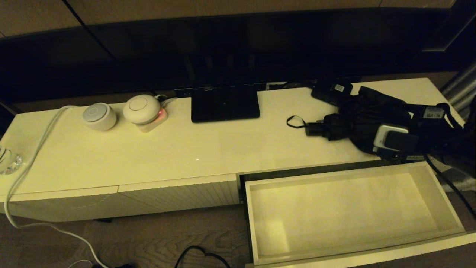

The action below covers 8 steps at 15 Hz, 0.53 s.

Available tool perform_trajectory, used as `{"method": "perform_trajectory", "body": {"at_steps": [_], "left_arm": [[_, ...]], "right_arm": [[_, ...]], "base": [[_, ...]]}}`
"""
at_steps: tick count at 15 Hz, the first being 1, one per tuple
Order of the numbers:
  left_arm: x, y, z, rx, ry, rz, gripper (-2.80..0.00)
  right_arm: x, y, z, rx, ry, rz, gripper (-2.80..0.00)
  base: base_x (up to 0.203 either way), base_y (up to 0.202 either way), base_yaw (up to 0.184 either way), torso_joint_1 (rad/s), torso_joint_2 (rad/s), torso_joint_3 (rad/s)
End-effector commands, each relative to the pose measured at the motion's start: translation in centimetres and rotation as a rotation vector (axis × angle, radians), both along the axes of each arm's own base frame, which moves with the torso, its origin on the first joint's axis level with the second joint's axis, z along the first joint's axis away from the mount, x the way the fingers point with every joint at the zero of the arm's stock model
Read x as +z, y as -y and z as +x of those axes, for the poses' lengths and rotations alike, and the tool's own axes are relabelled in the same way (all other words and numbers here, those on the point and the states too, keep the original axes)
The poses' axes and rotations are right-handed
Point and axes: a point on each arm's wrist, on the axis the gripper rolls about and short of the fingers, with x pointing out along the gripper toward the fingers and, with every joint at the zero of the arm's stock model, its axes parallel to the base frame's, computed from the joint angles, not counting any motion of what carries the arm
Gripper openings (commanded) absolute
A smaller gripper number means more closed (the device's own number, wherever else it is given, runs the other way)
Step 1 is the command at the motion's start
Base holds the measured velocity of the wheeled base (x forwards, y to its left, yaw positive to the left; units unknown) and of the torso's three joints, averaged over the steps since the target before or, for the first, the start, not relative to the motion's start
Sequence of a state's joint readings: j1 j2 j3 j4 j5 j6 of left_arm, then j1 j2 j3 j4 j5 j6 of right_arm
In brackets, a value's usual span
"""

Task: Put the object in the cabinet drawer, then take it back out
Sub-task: Take the umbrella out of the drawer and put it on the table, then close the drawer

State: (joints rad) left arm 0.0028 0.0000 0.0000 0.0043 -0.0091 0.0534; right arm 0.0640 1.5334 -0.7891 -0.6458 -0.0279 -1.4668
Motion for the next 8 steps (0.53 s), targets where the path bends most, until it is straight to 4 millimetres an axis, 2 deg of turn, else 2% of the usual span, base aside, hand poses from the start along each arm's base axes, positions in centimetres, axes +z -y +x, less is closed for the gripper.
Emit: {"method": "perform_trajectory", "body": {"at_steps": [1, 2, 5, 8], "left_arm": [[-0.1, 0.0, 0.0, 0.000, -0.003, 0.000, -2.80], [-0.1, 0.0, 0.0, 0.000, -0.003, 0.000, -2.80], [-0.1, 0.0, 0.0, 0.000, -0.003, 0.000, -2.80], [-0.1, 0.0, 0.0, 0.000, -0.003, 0.000, -2.80]], "right_arm": [[2.2, 0.2, -3.8, 0.004, 0.063, -0.003, 0.00], [2.3, 0.2, -5.3, 0.007, 0.056, -0.003, -2.80], [1.2, 0.2, -9.5, 0.020, 0.010, 0.057, -2.80], [-0.1, 0.6, -14.3, -0.004, -0.023, 0.232, -2.80]], "base": [[0.000, 0.000, 0.000, 0.000, 0.00, 0.000], [0.000, 0.000, 0.000, 0.000, 0.00, 0.000], [0.000, 0.000, 0.000, 0.000, 0.00, 0.000], [0.000, 0.000, 0.000, 0.000, 0.00, 0.000]]}}
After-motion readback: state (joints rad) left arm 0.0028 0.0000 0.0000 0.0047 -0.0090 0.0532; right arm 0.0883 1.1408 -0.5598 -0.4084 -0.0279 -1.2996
